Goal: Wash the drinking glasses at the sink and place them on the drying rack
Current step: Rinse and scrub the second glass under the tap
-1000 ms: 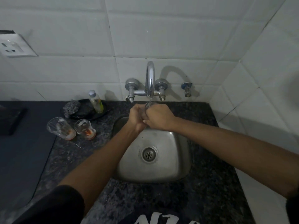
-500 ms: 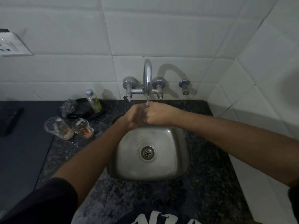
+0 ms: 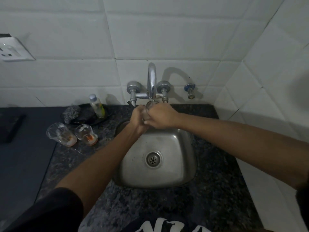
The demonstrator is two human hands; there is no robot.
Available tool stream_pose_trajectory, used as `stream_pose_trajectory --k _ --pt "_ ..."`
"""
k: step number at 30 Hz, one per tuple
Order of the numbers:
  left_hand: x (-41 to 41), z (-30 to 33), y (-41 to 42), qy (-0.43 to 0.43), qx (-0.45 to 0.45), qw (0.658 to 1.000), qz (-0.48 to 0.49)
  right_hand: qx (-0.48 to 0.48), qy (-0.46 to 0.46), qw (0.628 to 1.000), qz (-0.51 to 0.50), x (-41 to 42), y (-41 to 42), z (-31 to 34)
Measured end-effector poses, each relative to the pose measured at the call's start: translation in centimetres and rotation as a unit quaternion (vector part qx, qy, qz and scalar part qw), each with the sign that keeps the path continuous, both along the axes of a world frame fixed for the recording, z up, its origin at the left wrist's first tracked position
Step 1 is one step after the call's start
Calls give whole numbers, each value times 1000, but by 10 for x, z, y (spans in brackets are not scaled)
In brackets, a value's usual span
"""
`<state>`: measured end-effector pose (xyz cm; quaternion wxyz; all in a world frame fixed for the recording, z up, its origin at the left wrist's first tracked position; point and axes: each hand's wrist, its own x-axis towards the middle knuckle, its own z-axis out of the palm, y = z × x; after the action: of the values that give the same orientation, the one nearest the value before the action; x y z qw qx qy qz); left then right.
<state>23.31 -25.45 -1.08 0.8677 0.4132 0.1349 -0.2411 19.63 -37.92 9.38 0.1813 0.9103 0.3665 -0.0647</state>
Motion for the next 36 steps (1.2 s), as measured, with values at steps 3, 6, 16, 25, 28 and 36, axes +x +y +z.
stream_pose_trajectory --k 3,6,16,25,28,36 --pt "-11 -5 -2 -8 -38 999 25 35 33 999 9 -1 3 0" --pt "-6 0 1 -2 19 1000 -14 -41 -29 986 157 15 -11 -18" --pt "0 -13 -2 18 14 999 -23 -29 -24 991 126 7 -10 -15" --pt "-3 -9 -12 16 -54 998 20 46 11 999 10 0 -5 -3" --pt "0 -3 -7 16 8 999 -44 52 -31 990 124 10 -17 -20" --pt "-2 -6 -7 14 -43 999 -15 66 -1 998 24 3 -6 -19"
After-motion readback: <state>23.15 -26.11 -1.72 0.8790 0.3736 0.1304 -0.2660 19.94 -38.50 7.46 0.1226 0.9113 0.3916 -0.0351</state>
